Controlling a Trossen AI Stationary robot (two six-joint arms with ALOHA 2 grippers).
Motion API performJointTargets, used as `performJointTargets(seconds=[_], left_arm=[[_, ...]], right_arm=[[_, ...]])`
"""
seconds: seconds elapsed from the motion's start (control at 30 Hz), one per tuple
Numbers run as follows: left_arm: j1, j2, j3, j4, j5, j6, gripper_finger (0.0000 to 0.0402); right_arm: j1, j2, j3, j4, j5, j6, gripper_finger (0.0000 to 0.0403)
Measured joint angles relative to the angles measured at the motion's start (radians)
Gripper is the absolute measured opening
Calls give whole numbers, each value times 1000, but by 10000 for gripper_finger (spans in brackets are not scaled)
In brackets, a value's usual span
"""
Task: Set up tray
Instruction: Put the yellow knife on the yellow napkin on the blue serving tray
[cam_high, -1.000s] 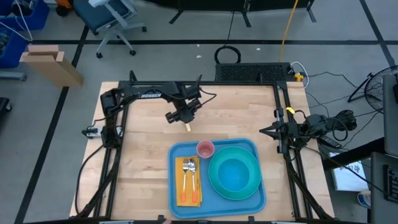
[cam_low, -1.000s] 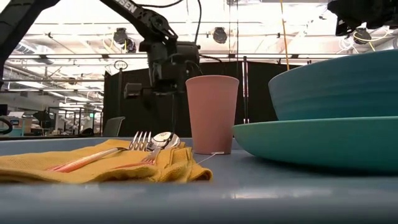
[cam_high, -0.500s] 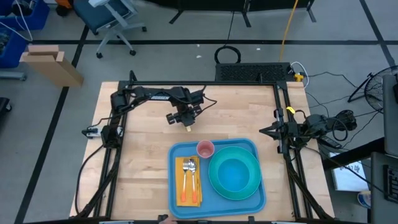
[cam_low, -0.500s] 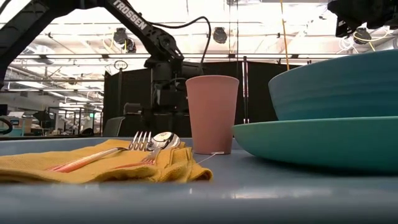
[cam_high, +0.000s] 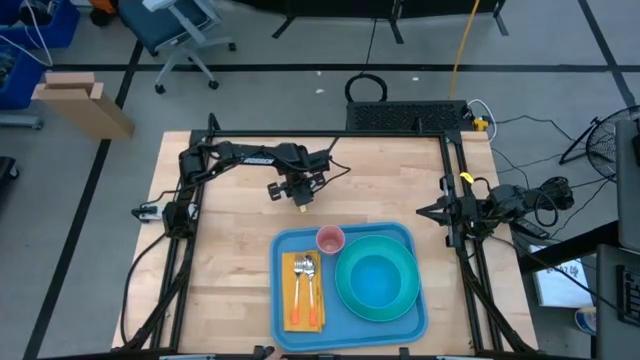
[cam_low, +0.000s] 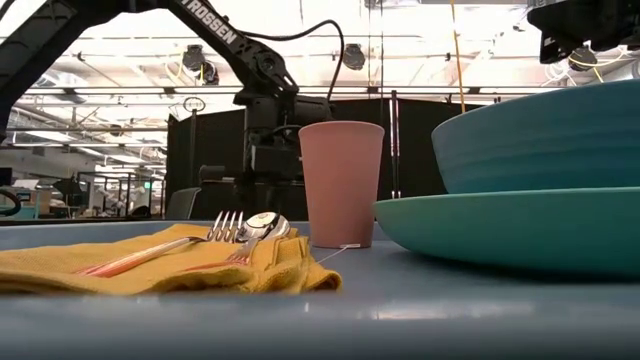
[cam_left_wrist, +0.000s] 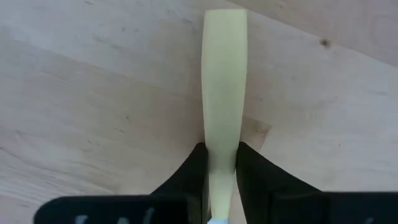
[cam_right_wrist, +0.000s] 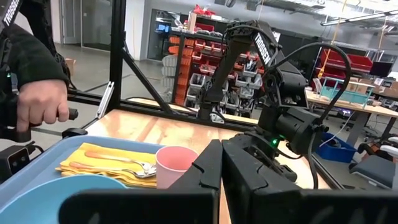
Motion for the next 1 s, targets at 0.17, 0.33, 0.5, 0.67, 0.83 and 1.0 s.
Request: performJointTargets(seconds=[0.17, 0.33, 0.5, 0.67, 0.83, 1.0], left_arm=[[-11, -5, -2, 4, -47, -11, 56], [-46, -49, -8, -5, -153, -12, 56], [-117, -166, -6, -51, -274, -81, 56], [-236, -282, -5, -163, -224, -244, 56], [-430, -331, -47, -181, -177, -382, 56], [-644, -330, -139, -82, -257, -477, 56]], right_arm=[[0, 0, 0, 0, 0, 20, 0], [0, 0, 0, 0, -1, 21, 0], [0, 0, 0, 0, -4, 21, 0], [0, 0, 0, 0, -4, 21, 0], [0, 0, 0, 0, -4, 20, 0], [0, 0, 0, 2, -4, 20, 0]])
